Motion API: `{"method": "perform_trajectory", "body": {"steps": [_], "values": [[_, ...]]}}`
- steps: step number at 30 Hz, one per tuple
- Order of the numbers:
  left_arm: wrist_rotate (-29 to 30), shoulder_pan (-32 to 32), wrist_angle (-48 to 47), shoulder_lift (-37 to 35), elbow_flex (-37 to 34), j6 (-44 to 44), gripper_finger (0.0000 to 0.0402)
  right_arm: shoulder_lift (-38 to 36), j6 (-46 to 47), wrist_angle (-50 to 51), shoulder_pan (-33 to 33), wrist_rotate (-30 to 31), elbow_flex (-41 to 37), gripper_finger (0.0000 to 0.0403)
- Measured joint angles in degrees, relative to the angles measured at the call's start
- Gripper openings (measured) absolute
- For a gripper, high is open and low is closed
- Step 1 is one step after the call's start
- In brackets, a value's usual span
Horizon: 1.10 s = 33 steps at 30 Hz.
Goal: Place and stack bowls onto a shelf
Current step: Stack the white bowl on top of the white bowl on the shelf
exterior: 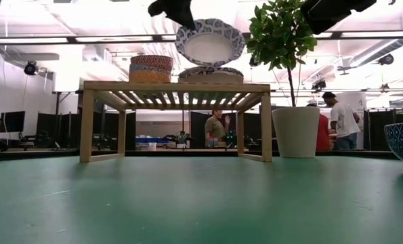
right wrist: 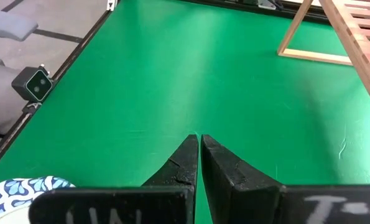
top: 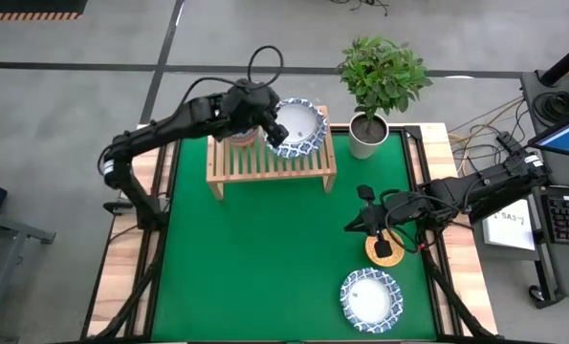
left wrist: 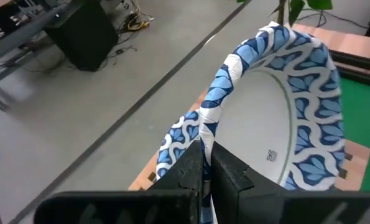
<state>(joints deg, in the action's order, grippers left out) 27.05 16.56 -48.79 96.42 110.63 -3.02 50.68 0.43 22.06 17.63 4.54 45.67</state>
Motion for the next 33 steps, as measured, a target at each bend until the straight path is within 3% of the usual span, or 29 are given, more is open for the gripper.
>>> {"method": "perform_trajectory", "body": {"steps": [6,11,14,33], "values": [[0.5,0.1,-1.4,3.5,4.3,1.3,0.0002,0.0,0.0,0.0,0.0,0.0,0.0,0.0009],[6.1,0.1,-4.0,5.6,8.2,1.2,0.0022,0.0,0.0,0.0,0.0,0.0,0.0,0.0009],[6.5,0.1,-4.3,6.3,9.1,2.2,0.0037,0.0,0.0,0.0,0.0,0.0,0.0,0.0009],[6.4,0.1,-6.2,6.0,9.8,4.1,0.0176,0.0,0.6,-0.1,0.0,0.0,-0.1,0.0009]]}}
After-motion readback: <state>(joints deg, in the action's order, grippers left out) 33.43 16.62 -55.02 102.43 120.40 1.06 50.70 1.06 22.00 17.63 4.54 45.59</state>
